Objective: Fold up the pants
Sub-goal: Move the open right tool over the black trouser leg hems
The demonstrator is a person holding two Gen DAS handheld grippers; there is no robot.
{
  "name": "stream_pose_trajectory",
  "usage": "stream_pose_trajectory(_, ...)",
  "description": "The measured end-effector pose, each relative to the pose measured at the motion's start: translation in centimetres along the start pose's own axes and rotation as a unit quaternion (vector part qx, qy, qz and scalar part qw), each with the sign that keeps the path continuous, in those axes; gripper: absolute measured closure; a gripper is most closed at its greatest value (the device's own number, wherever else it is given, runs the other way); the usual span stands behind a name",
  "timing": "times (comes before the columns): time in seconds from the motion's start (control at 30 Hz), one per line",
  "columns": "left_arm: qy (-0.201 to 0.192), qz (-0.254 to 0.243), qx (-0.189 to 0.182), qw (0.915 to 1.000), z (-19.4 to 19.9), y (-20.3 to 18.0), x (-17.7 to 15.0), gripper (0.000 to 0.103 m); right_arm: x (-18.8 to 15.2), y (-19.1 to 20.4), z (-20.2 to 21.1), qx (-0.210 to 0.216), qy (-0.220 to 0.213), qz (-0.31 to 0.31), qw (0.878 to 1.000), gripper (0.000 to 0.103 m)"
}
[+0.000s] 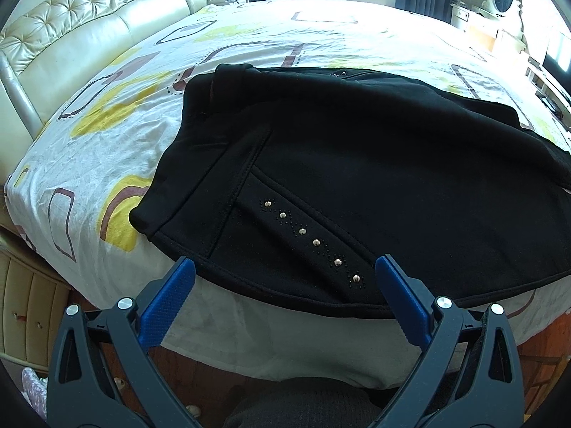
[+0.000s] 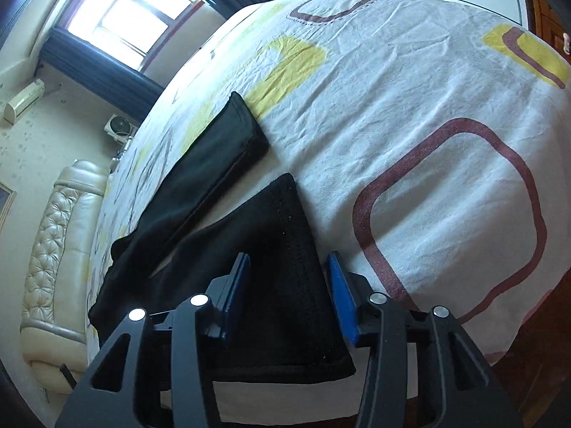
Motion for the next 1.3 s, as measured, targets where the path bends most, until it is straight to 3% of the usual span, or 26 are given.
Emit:
stream_pose_trajectory(0.03,0.002,0.000,0.002,1.0000,-0.1,-0.2,0.1,0.002,0.1,0.1,-0.1,-0.007,0.003,0.003,1.000,0.063)
stream_pose_trajectory(0.13,0.010,0.000,0.001,0.9999,-0.4,-0.7,0.3,0.002,0.3,0.5,0.0,-0.024,0.013,0.020,0.999,0.089)
stream_pose_trajectory(0.27,0.018,-0.002,-0.004,0.9998,-0.7,-1.5,0.6,0.002,0.8,2.7,1.3,-0.113,-0.011,0.069,0.991,0.093)
stream_pose_trajectory(0.33,0.016,-0.006,-0.003,0.9998,-0.6,-1.8,0.8,0.002,1.3,2.7,2.3,-0.136,-0.032,0.073,0.987,0.094)
stream_pose_trajectory(0.47,0.010,-0.007,-0.011,0.9999,-0.5,-2.1,1.1,0.002,1.3,0.8,0.6,-0.166,-0.015,0.062,0.984,0.093)
stream_pose_trajectory(0.53,0.011,-0.007,-0.014,0.9998,-0.6,-1.9,1.2,0.002,1.0,0.3,0.9,-0.153,-0.024,0.051,0.987,0.092)
stream_pose_trajectory(0.6,0.014,-0.009,-0.020,0.9997,-0.6,-1.4,1.4,0.002,0.6,-0.6,1.9,-0.129,-0.037,0.015,0.991,0.080)
stream_pose_trajectory(0.67,0.014,-0.014,-0.031,0.9993,-0.5,-0.5,1.7,0.002,0.1,-0.3,3.0,-0.141,-0.055,0.001,0.988,0.064)
stream_pose_trajectory(0.73,0.011,-0.014,-0.037,0.9991,-0.4,0.7,2.3,0.002,-0.4,1.1,3.6,-0.161,-0.068,0.003,0.985,0.064)
stream_pose_trajectory(0.8,0.001,0.000,-0.037,0.9993,-0.1,2.3,3.2,0.002,-0.8,3.7,3.5,-0.138,-0.072,0.025,0.987,0.062)
stream_pose_trajectory(0.87,-0.007,0.017,-0.050,0.9986,0.0,4.1,4.4,0.002,-1.1,7.4,2.8,-0.123,-0.078,0.054,0.988,0.036)
stream_pose_trajectory(1.03,0.032,0.037,-0.089,0.9948,-1.5,8.3,7.9,0.002,-1.8,18.9,-2.5,-0.083,-0.039,0.162,0.983,0.035)
stream_pose_trajectory(1.2,0.025,0.026,-0.060,0.9976,-2.7,11.9,12.4,0.002,-4.1,30.0,-9.2,-0.059,0.012,0.265,0.962,0.035)
stream_pose_trajectory(1.3,0.045,0.018,-0.096,0.9942,-4.2,13.6,15.8,0.002,-5.7,35.4,-12.5,-0.053,0.031,0.319,0.946,0.034)
Point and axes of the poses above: each gripper's, at about its wrist camera, not at the fingertips, and z roughly against the way its jaws point, y to its left, x to its top, the point moved 2 cm from there along -z, roughly the way its jaws point, and after that the axes turned 14 degrees about y, right-handed, at the moved point
